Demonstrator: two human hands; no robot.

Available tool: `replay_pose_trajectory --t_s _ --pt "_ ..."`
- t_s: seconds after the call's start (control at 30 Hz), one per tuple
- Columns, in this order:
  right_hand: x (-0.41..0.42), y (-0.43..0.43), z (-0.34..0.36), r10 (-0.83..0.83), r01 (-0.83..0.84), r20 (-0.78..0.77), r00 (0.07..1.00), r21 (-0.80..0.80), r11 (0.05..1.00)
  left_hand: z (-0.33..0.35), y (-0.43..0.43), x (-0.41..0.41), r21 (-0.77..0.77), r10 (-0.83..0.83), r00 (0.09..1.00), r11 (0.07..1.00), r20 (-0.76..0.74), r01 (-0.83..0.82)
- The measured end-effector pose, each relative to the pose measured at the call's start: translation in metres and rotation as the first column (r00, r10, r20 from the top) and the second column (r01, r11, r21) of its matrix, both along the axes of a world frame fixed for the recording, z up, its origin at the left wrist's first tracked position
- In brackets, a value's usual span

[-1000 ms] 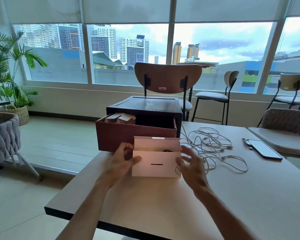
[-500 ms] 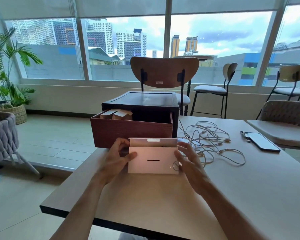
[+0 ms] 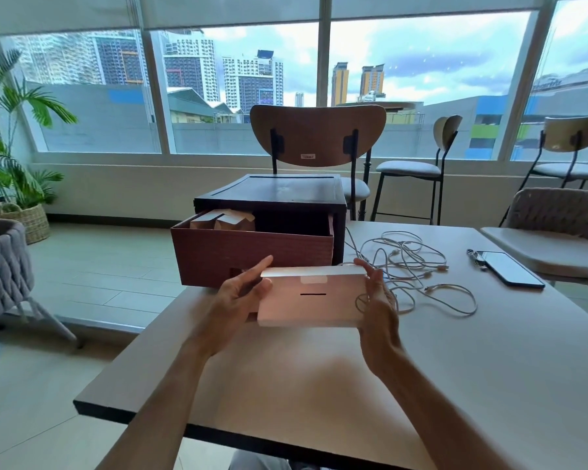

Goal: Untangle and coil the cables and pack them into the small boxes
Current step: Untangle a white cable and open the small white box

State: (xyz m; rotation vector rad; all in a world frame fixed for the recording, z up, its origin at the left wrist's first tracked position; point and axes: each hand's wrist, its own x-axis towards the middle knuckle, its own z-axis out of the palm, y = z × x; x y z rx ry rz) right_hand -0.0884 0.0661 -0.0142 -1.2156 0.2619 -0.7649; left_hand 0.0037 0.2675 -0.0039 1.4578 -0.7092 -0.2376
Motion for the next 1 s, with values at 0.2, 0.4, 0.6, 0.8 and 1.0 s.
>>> replay_pose_trajectory --t_s 0.2,0.4,0.6,0.8,1.0 --pt "-0.004 -0.007 0.015 0.002 -0.009 0.076 0.997 0.091 0.996 0.014 -0.01 -0.011 -0.014 -0.014 0.999 1.0 0.037 0.015" --pt "-0.006 -0.022 0.027 0.034 -0.039 0.081 0.996 0.064 0.997 0.041 -0.023 -0.014 0.081 -0.075 0.993 0.994 0.089 0.068" --pt "-0.003 -0.034 0.046 0.08 -0.077 0.134 0.988 -0.026 0.997 0.076 -0.037 -0.008 0.25 -0.097 0.966 0.968 0.241 0.035" --pt "0.01 -0.055 0.092 0.138 -0.106 0.105 0.985 -0.262 0.959 0.11 -0.053 0.008 0.413 -0.164 0.9 0.911 0.404 -0.019" --pt "0.033 -0.062 0.119 0.071 -0.059 0.172 0.983 -0.072 0.996 0.114 -0.078 0.026 0.314 -0.125 0.901 0.949 0.415 -0.013"
